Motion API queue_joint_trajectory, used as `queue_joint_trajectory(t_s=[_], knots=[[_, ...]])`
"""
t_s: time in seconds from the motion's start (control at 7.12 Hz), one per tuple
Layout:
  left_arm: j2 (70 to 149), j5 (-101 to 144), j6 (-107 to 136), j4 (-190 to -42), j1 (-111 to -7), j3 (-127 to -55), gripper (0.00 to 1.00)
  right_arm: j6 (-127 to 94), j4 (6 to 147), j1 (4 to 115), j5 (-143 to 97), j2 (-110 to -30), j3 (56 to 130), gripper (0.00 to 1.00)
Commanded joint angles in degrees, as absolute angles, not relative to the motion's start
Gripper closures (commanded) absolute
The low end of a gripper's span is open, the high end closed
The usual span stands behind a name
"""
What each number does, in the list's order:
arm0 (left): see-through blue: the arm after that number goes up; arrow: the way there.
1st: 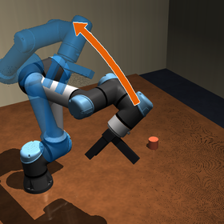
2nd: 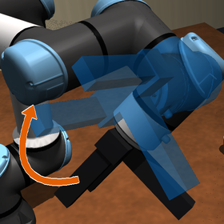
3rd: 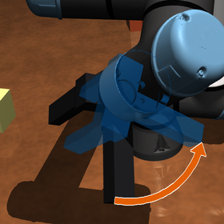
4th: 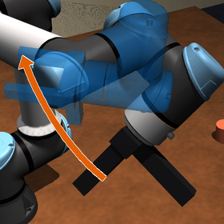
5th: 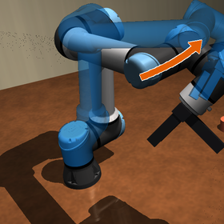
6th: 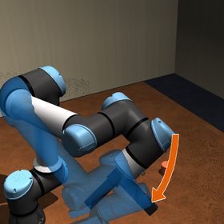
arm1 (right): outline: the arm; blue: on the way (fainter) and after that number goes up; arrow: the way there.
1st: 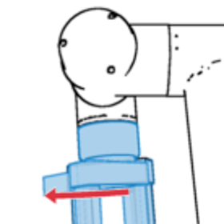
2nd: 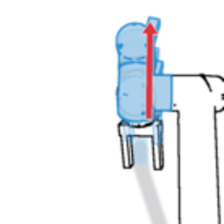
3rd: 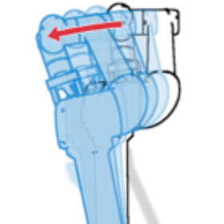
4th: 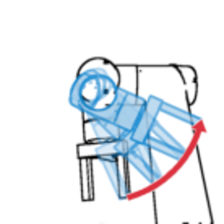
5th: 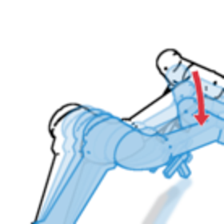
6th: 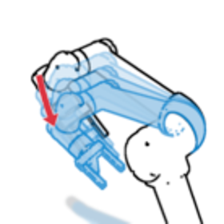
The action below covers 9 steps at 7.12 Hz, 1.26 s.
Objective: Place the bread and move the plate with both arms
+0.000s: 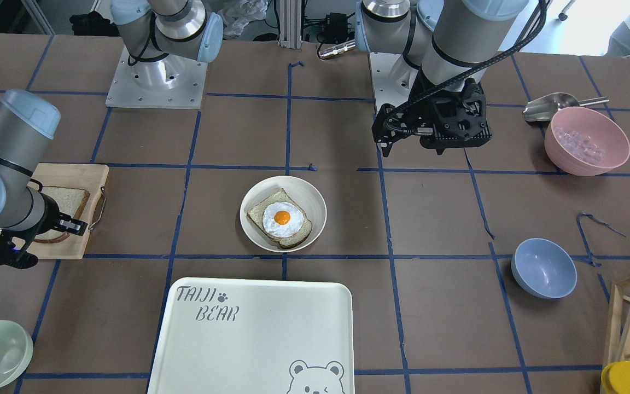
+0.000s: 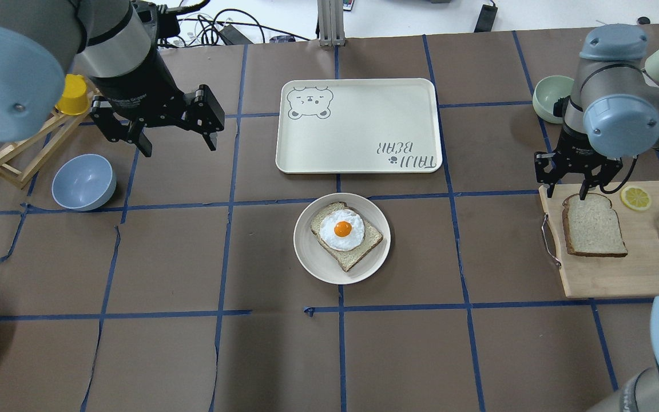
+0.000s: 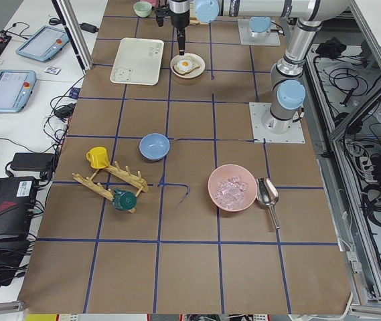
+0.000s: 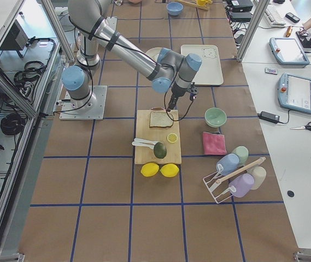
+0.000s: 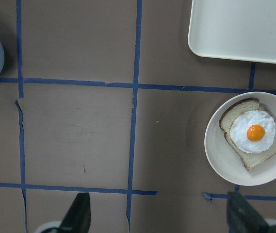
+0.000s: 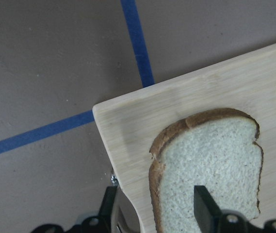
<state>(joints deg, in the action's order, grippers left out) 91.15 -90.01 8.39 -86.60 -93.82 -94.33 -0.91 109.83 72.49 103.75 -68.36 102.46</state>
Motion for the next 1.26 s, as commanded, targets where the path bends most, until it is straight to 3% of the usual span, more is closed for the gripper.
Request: queue_joint_trajectory(t_s=[0.0,0.42,0.56,0.7,0.84,0.98,1.12], knots=[[91.2,-89.7,12.4,-85.4,-94.3,-96.6,0.01,-0.9,109.9,70.9,104.3,-66.4,102.4,0.39],[91.1,-89.8,15.3,-81.7,-95.8,-100.9,0.02,-1.0,109.9,70.5,104.3,-65.0,102.5,0.41],[91.1,-89.8,16.3,-81.6,-95.8,-101.2,0.02,-1.0,109.9,70.5,104.2,-65.0,102.5,0.51],[91.1,-89.9,15.5,-81.5,-95.7,-100.8,0.02,-1.1,109.8,70.5,103.9,-65.0,102.6,0.76],[91.2,-89.8,14.9,-81.4,-95.5,-100.3,0.01,-1.1,109.8,70.5,103.7,-65.0,103.1,0.92],[90.8,-89.1,11.2,-81.2,-95.2,-98.0,0.02,-1.0,109.8,70.5,103.6,-65.1,103.2,1.0],[90.3,-86.8,8.8,-83.0,-95.2,-94.5,0.02,-0.9,109.7,70.5,103.6,-65.3,103.1,1.0]])
